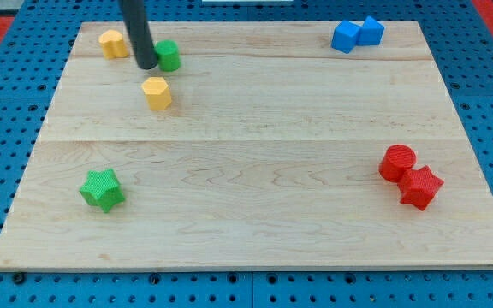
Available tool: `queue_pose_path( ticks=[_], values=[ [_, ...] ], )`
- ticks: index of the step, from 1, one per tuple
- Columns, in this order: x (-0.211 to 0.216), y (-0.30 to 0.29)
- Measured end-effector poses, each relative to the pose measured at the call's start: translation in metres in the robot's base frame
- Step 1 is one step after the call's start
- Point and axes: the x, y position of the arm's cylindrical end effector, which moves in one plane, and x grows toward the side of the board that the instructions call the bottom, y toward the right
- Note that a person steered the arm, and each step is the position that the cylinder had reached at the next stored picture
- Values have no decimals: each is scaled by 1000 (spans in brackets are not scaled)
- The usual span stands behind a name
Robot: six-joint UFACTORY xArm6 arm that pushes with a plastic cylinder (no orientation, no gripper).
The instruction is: Nudge the yellow heart up a bit
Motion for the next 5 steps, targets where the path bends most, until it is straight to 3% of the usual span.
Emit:
queue_pose_path(
  ticks=[2, 3, 5],
  values=[
    [-20, 89],
    [-15, 93],
    [-13, -61]
  ],
)
